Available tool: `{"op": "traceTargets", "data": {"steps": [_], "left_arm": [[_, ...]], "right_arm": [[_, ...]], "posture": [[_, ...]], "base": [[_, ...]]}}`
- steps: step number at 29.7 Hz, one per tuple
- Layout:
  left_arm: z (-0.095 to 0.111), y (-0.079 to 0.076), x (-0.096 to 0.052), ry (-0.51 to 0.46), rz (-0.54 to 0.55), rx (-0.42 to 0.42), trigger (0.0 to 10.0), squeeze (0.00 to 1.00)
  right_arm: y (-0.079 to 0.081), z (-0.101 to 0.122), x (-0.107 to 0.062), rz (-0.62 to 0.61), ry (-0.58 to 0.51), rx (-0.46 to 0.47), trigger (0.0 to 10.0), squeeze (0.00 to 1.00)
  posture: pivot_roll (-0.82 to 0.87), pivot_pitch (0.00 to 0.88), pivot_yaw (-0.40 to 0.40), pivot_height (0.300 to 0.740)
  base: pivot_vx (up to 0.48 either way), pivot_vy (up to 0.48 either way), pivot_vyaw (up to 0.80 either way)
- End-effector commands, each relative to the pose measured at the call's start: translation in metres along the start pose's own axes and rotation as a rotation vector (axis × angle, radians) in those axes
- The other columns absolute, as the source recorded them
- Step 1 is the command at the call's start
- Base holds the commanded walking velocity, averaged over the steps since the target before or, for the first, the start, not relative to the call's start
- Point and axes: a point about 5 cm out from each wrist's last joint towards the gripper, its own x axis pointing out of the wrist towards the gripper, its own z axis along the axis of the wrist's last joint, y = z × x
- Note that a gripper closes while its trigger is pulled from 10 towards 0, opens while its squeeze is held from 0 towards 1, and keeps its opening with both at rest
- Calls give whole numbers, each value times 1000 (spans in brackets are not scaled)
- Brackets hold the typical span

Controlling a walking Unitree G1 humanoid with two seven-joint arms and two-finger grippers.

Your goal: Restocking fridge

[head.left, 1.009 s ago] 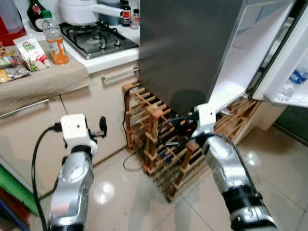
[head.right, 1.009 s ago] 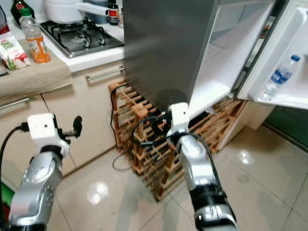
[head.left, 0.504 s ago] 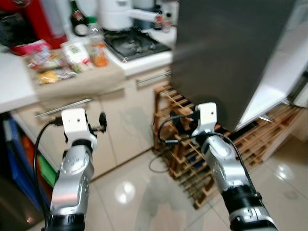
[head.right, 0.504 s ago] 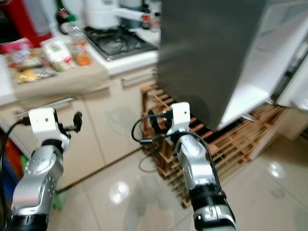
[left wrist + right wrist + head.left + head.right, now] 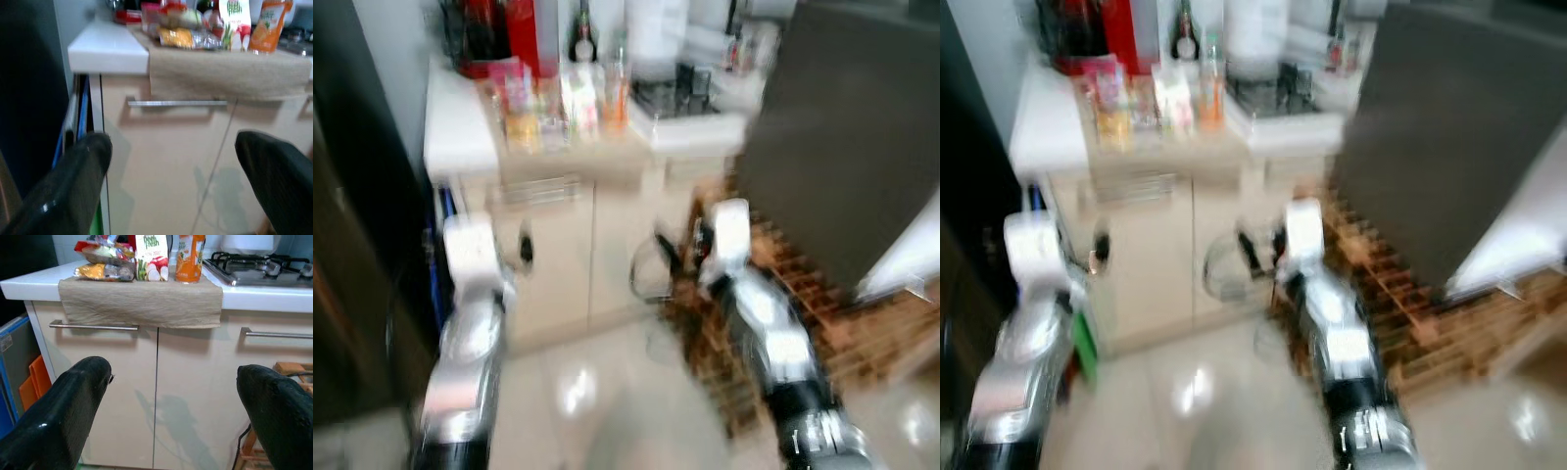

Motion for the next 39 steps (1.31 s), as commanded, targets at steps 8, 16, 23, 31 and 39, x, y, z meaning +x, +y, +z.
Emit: {"op": "traceTargets", "data": {"steps": [8,16,23,31,39], "left_arm": [[10,-15,4,-45,-44,56,10000,0],[13,-15,4,-61,-58,34,10000,0],[19,-11,6,-93,-58,23,10000,0],[20,-12,6,-105,-57,16,10000,0],[23,-11,7,-125,-45,26,10000,0]], "right_arm": [[-9,6,-2,-38,-37,15,10000,0],[-9,5,-4,-82,-60,38,10000,0],[-6,17,-4,-134,-139,27,10000,0],[-9,12,-3,-159,-112,32,10000,0],[-4,18,3,-129,-118,16,10000,0]], "posture": [[-56,0,-7,740],[-58,0,4,740],[-57,0,4,740],[-57,0,-1,740],[-56,0,0,740]], "base": [[0,-453,504],[0,-45,405],[340,121,0],[434,0,0],[432,0,0]]}}
